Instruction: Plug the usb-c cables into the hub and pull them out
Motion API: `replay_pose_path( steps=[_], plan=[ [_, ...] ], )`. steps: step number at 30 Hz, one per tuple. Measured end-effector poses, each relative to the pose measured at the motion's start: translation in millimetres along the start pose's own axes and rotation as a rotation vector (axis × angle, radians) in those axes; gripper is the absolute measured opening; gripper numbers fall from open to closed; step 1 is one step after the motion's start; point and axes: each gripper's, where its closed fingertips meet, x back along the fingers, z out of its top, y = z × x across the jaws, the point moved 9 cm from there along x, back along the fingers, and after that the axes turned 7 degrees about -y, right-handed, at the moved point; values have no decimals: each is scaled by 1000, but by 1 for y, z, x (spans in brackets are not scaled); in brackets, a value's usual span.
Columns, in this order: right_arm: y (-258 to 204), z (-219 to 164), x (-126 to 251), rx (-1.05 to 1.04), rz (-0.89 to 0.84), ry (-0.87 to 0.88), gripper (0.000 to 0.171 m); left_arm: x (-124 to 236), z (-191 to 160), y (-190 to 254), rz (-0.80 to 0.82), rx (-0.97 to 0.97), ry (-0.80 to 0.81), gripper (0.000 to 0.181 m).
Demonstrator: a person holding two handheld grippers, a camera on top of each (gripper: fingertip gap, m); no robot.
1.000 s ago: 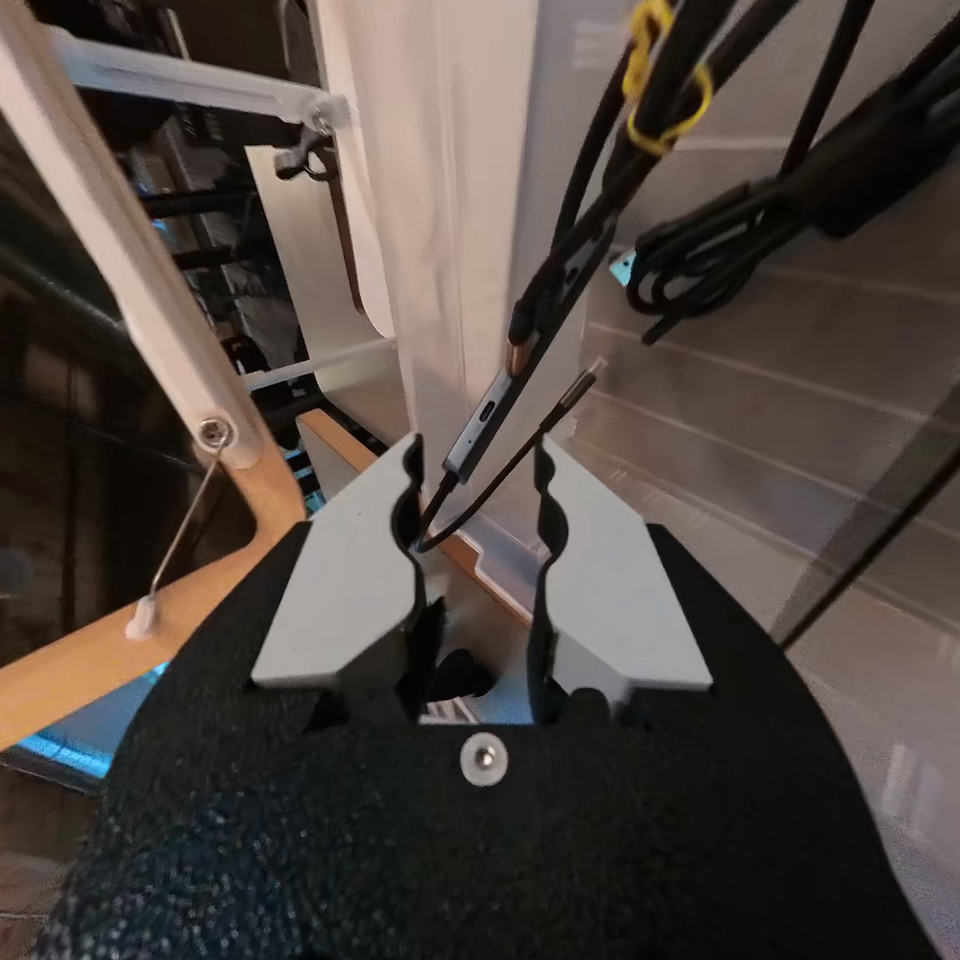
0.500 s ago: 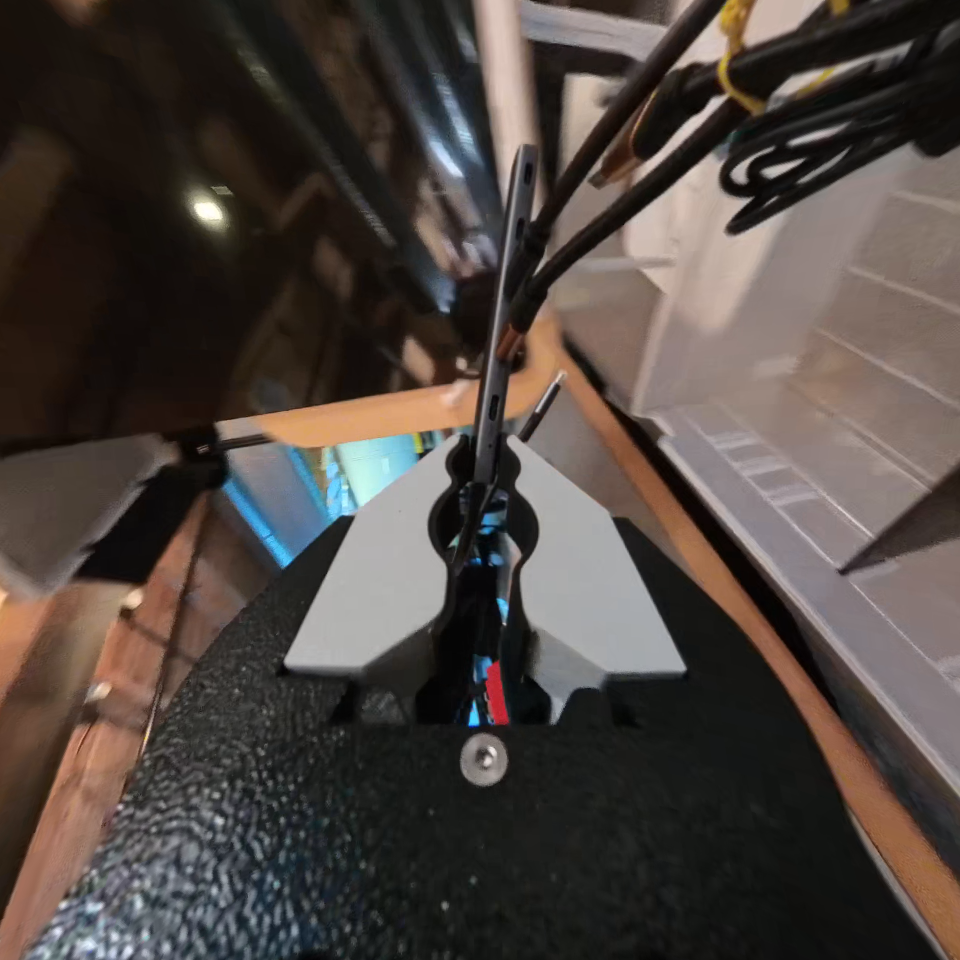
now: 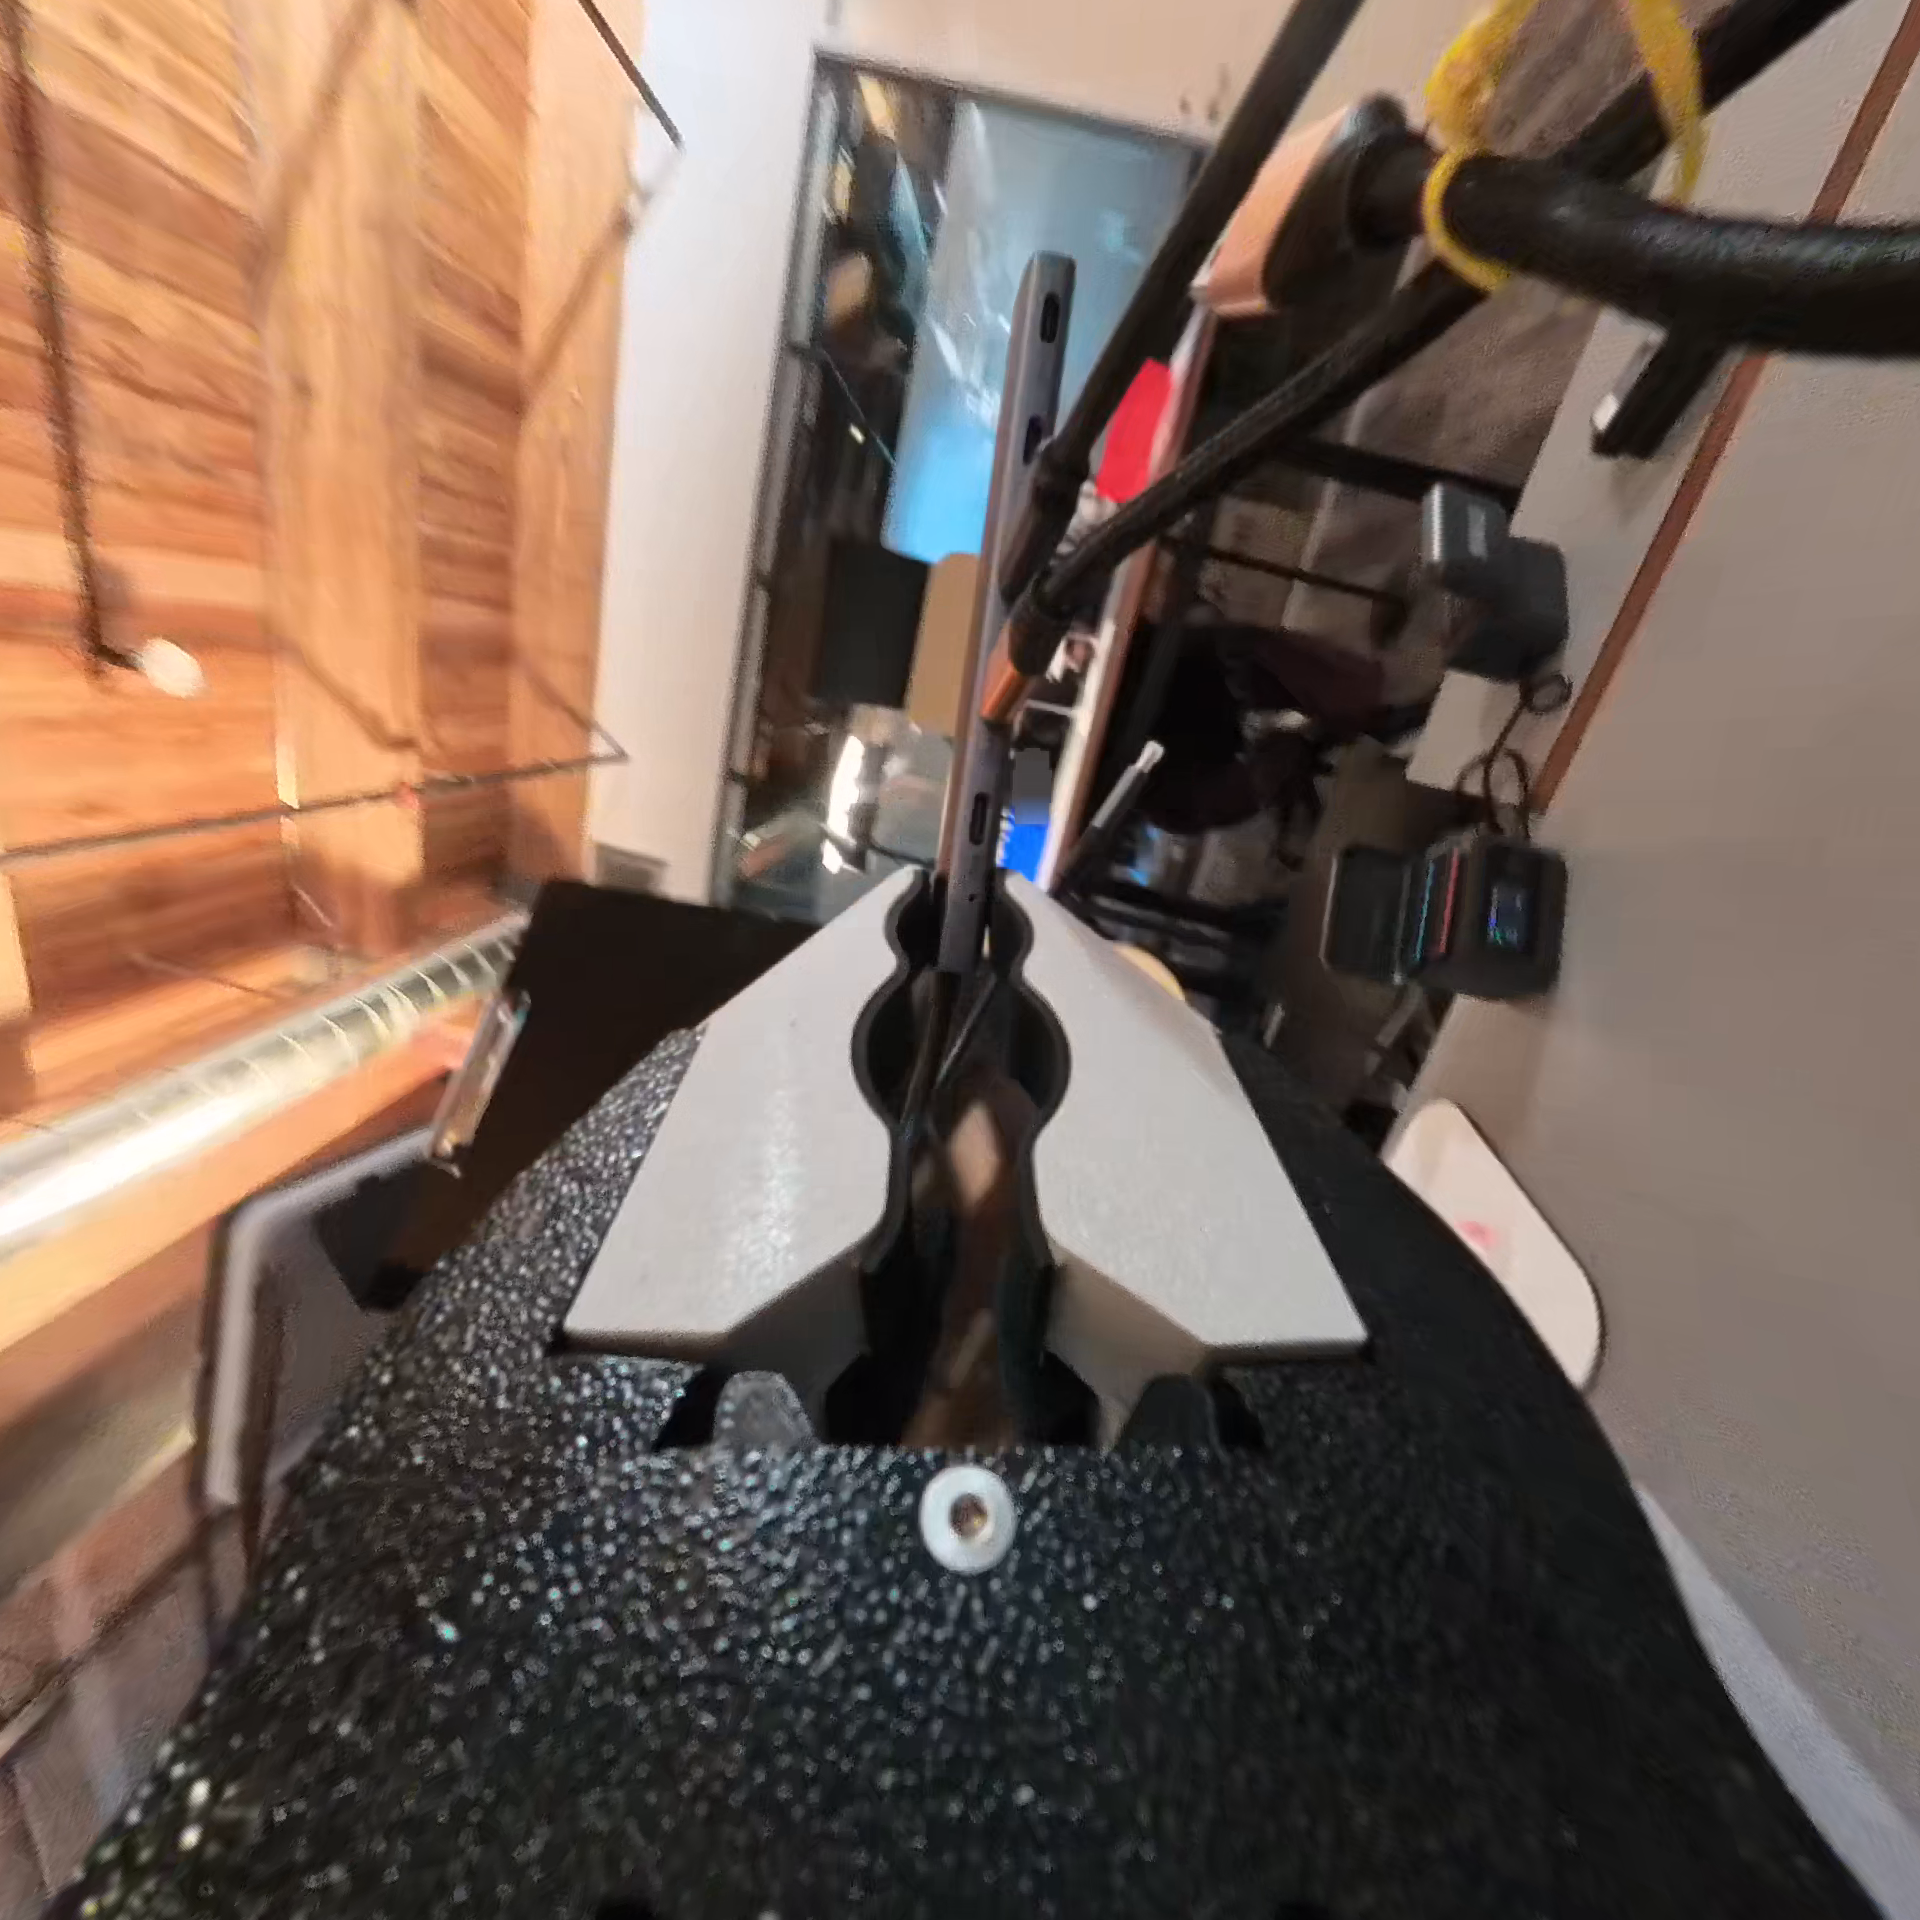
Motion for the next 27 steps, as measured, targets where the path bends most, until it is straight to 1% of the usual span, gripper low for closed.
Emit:
replay_pose_path(
  steps=[1,2,4,5,6,7,8,9,10,13,15,16,17,19,21,22,23,24,25,26,27],
  plan=[
    [-1,4,1,-1,47,-17,63,-2,7,18,34,-38,26,9],
    [-4,7,1,-55,131,-29,65,-4,12,35,59,-78,43,9],
    [-10,11,-1,-265,359,-12,66,-7,20,67,93,-130,78,10],
    [-10,10,-3,-357,428,-20,66,-8,23,82,93,-144,91,10],
    [-9,7,-7,-416,444,-47,65,-9,26,95,92,-153,103,10],
    [-6,2,-11,-451,418,-97,65,-9,28,106,87,-150,114,11],
    [-4,-4,-13,-459,394,-145,65,-9,29,115,77,-134,120,11],
    [-3,-7,-16,-478,396,-164,62,-9,30,122,66,-119,124,10],
    [-1,-10,-16,-533,411,-170,55,-8,31,129,61,-110,131,10],
    [4,-17,-19,-710,495,-157,43,-6,34,139,51,-77,150,9],
    [7,-23,-22,-774,523,-167,35,-4,37,143,44,-78,172,9],
    [7,-25,-24,-779,523,-173,25,-4,39,145,42,-84,175,9],
    [7,-26,-25,-774,521,-175,14,-4,40,147,36,-82,177,9],
    [9,-28,-24,-743,506,-194,13,-5,39,149,-13,-53,181,10],
    [12,-24,-20,-636,460,-184,10,-5,39,153,-173,10,231,17],
    [13,-19,-16,-574,445,-176,9,-2,40,153,-261,72,293,27],
    [12,-13,-12,-503,432,-152,9,2,40,153,-352,148,364,46],
    [10,-6,-7,-412,409,-126,9,6,41,150,-422,236,411,70],
    [7,0,-2,-305,377,-128,9,6,40,146,-472,318,417,85],
    [3,4,2,-183,337,-142,9,5,38,141,-506,375,402,93],
    [-2,7,5,-42,304,-157,9,3,37,136,-521,411,393,94]
  ],
)
